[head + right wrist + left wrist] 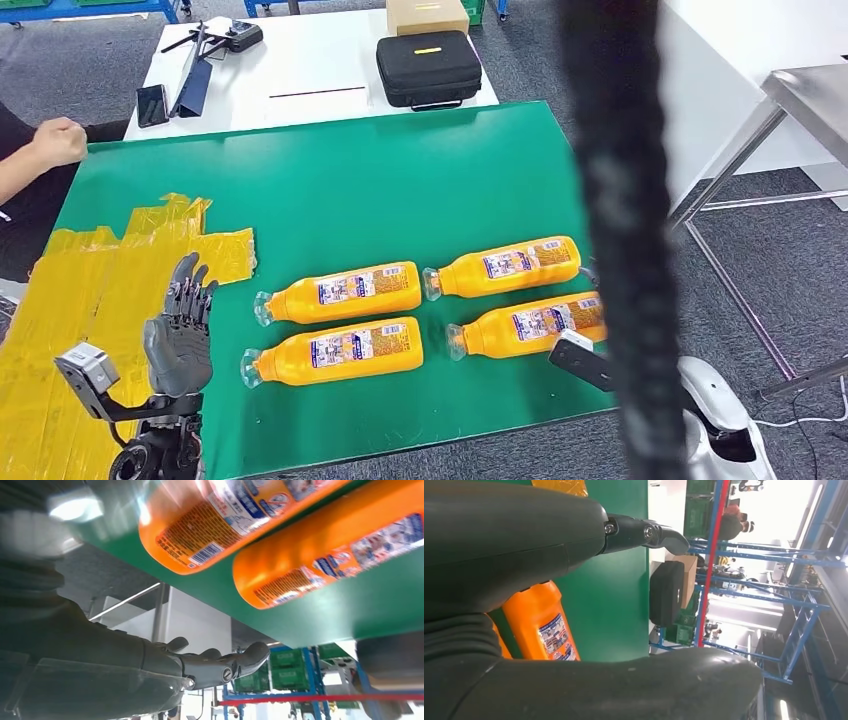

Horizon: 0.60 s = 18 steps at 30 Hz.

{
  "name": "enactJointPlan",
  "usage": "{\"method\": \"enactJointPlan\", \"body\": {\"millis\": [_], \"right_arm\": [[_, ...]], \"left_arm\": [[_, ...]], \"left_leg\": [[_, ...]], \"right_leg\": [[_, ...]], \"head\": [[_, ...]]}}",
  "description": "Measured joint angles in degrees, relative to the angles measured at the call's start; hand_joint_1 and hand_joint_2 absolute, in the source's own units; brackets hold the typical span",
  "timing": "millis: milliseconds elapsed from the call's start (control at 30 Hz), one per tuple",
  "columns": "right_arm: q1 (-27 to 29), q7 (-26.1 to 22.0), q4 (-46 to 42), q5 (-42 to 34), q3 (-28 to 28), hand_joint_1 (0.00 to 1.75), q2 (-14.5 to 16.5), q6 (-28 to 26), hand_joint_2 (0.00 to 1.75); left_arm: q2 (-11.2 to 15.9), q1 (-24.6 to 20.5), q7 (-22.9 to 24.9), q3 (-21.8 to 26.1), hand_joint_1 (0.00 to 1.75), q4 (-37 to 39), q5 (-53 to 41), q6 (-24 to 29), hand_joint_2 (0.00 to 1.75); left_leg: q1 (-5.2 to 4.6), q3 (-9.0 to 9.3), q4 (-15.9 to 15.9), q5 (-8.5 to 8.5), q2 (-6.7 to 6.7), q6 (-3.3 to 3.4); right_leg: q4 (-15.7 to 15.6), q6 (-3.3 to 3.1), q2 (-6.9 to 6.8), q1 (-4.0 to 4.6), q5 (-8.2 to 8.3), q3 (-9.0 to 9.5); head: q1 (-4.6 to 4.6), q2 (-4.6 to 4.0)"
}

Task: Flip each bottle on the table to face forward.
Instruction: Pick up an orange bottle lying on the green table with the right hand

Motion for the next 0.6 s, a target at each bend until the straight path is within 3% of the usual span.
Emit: {"method": "enactJointPlan", "body": {"millis": [600], "right_arm": [[-3.2, 1.9, 9.6, 0.0, 2.5, 0.0, -0.5, 4.5, 1.75]], "left_arm": [[0.1, -3.3, 0.0, -0.9, 0.0, 4.0, 1.5, -0.5, 0.0]], "left_leg": [[0.0, 0.0, 0.0, 0.0, 0.0, 0.0]], "right_leg": [[0.0, 0.0, 0.0, 0.0, 0.0, 0.01]], "head": [[-0.01, 0.0]]}}
